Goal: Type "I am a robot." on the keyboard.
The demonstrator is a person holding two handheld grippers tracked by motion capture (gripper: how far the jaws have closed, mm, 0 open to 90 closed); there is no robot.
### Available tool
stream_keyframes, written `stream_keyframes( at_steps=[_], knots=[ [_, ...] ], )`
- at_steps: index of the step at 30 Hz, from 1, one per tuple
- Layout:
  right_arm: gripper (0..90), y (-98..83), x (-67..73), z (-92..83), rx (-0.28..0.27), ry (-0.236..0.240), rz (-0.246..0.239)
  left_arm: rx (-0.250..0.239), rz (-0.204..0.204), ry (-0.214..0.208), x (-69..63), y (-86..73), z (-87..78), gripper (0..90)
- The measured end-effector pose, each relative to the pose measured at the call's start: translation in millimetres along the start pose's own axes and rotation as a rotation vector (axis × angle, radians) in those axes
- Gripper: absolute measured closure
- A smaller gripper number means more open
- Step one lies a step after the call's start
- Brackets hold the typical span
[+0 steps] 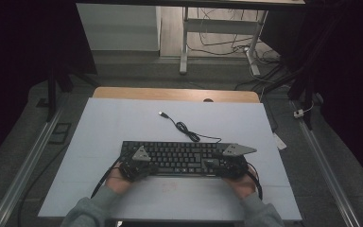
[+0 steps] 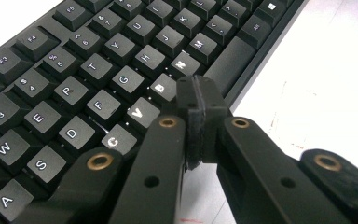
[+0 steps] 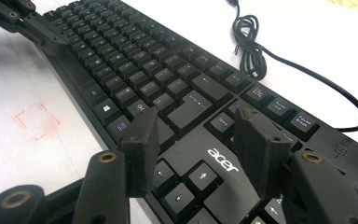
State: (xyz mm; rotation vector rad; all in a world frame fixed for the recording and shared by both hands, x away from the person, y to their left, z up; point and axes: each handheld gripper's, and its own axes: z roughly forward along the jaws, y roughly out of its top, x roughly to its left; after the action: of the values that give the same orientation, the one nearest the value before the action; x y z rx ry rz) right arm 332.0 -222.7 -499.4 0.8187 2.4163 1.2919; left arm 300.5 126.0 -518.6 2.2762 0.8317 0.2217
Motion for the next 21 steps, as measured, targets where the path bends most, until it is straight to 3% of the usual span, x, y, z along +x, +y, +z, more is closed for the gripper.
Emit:
stream_keyframes(
  at_steps=[8,11,12,15,19,21],
  knots=[
    [50.4,-0.2,-0.3,0.5,0.001,0.001,0.000,0.004,0.011,0.014,-2.0,0.2,1.3,88.4],
    [50.4,0.0,-0.3,-0.6,-0.002,-0.006,0.000,-0.031,-0.002,0.017,-0.8,1.2,-5.6,88.4],
    [50.4,0.1,-0.3,-0.9,-0.006,-0.006,0.002,-0.068,-0.026,0.016,1.6,1.6,-12.8,88.4],
    [50.4,0.0,-0.9,-1.1,-0.007,-0.004,0.004,-0.102,-0.052,0.024,4.4,1.2,-19.5,87.4],
    [50.3,0.0,-0.9,-1.1,-0.003,-0.006,0.002,-0.155,-0.108,0.058,13.2,-2.6,-32.5,70.4],
    [50.3,0.3,-0.6,-1.4,-0.009,-0.002,0.002,-0.161,-0.116,0.069,14.9,-3.4,-35.0,60.1]
  ],
)
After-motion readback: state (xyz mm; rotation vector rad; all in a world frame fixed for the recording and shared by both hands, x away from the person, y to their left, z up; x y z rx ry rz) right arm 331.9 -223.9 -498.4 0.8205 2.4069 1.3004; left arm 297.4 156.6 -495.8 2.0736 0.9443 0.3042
